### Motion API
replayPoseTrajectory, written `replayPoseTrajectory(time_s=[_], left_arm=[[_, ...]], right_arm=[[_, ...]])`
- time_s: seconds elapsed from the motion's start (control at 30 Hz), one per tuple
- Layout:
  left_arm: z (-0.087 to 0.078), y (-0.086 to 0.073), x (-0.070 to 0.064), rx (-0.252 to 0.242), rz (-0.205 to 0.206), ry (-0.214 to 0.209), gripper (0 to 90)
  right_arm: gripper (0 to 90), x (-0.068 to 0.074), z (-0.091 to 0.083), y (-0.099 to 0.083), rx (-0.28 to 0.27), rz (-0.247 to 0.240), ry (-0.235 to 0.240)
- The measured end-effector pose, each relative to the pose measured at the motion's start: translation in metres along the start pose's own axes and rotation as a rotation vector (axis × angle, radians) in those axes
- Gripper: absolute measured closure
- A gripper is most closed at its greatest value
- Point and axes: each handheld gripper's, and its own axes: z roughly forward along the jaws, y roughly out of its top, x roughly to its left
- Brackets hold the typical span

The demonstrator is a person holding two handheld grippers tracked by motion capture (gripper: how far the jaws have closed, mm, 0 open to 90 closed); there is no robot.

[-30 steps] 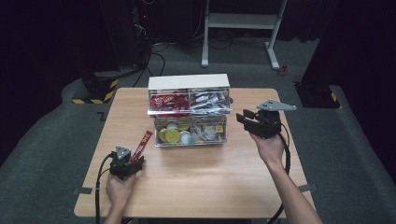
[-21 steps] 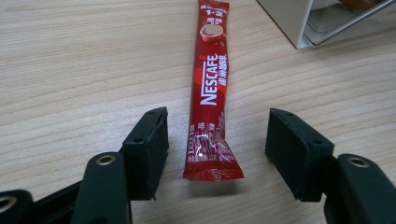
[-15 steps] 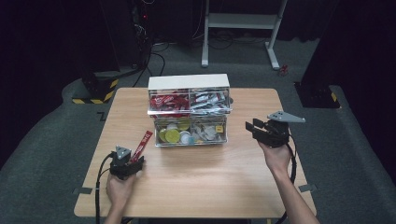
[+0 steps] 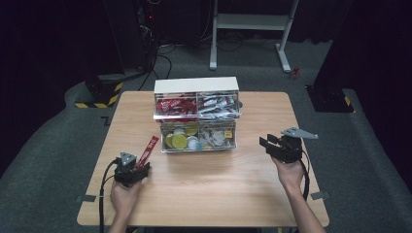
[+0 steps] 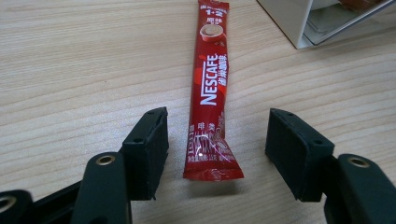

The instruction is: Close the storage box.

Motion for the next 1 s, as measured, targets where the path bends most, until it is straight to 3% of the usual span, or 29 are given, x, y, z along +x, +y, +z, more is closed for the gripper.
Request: replayPoseTrajectory(time_s=[0.57,1.0], left_arm=[[0.000,0.000,0.000,0.001,0.000,-0.001,39.4],[0.000,0.000,0.000,0.001,0.000,0.000,39.3]], right_arm=[[57.2,-0.008,0.014,-0.033,0.058,0.028,-0.040],[54.7,-0.017,0.034,-0.060,0.127,0.011,-0.136]])
